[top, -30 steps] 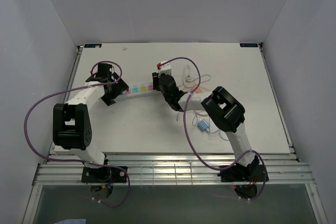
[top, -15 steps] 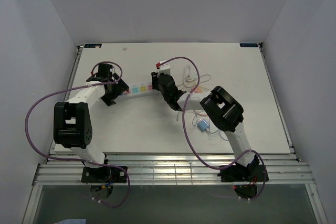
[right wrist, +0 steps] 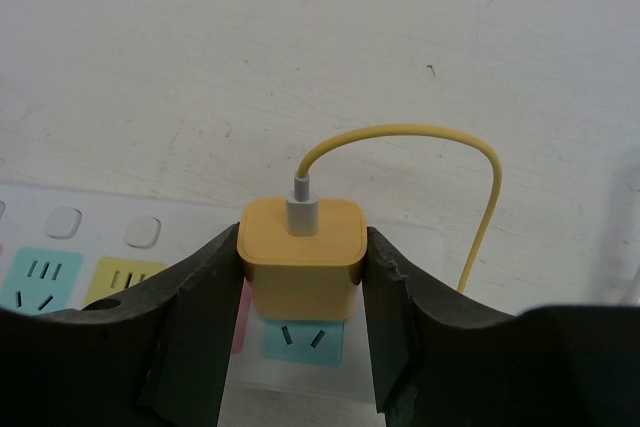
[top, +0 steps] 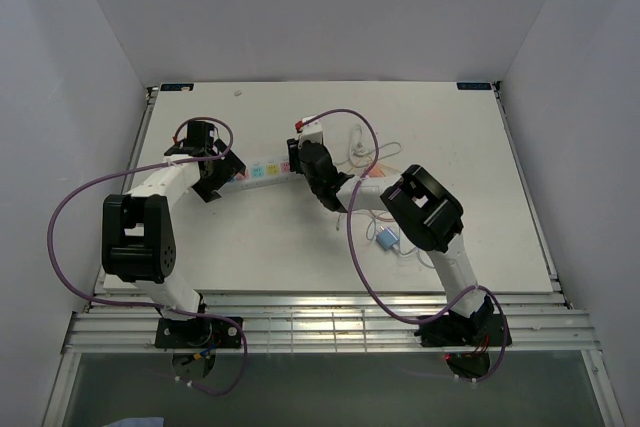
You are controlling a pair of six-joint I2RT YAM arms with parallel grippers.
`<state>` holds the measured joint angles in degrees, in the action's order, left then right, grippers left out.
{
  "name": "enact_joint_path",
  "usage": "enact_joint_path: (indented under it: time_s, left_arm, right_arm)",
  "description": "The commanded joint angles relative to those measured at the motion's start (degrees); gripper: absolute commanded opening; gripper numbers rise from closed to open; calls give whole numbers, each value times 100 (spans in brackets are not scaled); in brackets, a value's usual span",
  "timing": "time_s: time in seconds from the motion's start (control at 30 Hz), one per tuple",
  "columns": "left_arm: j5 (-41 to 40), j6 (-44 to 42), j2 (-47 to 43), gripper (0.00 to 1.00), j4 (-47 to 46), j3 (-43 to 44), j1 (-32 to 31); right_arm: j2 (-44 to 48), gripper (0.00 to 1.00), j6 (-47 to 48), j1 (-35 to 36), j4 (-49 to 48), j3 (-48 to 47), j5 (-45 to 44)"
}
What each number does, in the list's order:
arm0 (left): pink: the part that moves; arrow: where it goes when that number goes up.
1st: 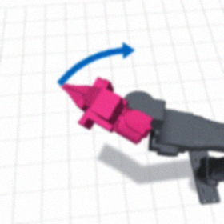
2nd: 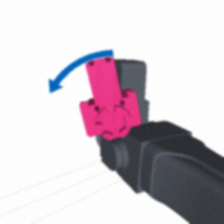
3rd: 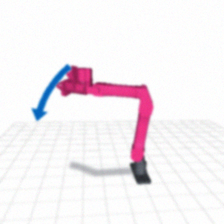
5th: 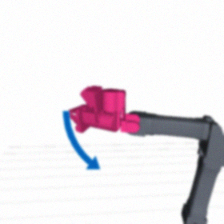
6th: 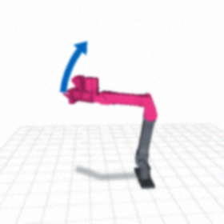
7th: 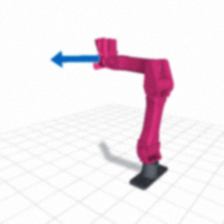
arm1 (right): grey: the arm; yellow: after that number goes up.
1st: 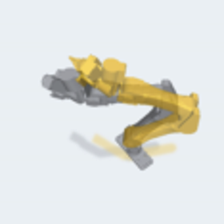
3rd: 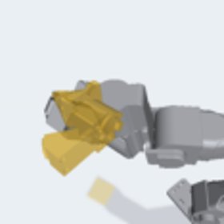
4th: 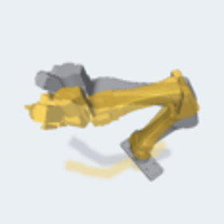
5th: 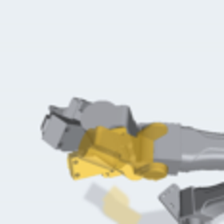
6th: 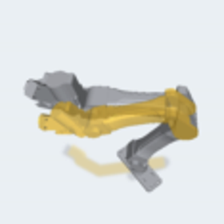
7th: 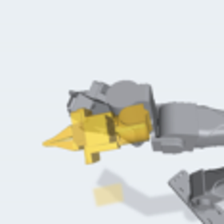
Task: Insert the plug
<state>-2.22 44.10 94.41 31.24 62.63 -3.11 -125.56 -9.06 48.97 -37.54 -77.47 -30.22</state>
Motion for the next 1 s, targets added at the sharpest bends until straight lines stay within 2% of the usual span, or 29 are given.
enact_joint_path:
  time_s: [0.0, 0.17, 0.33, 0.53, 0.67, 0.97]
  left_arm:
    - [-33, -50, -125, 98, -57, 135, 30]
    - [-24, -42, -142, 98, -66, 118, 30]
    - [64, -50, -283, 98, -22, 30, 30]
    - [55, -15, -555, 98, -83, -269, 30]
    - [142, -6, -590, 98, -92, -365, 30]
    - [187, 64, -687, 98, -189, -673, 30]
  right_arm:
    - [49, 8, -61, 86, 344, -40, -81]
    - [110, 8, -78, 113, 510, -14, -98]
    - [478, 8, -96, 288, 406, 548, -283]
    - [331, 8, -596, 403, 493, 970, -397]
    - [181, 8, -606, 526, 160, 1120, -713]
    - [-4, 8, -633, 649, -587, 1839, -714]
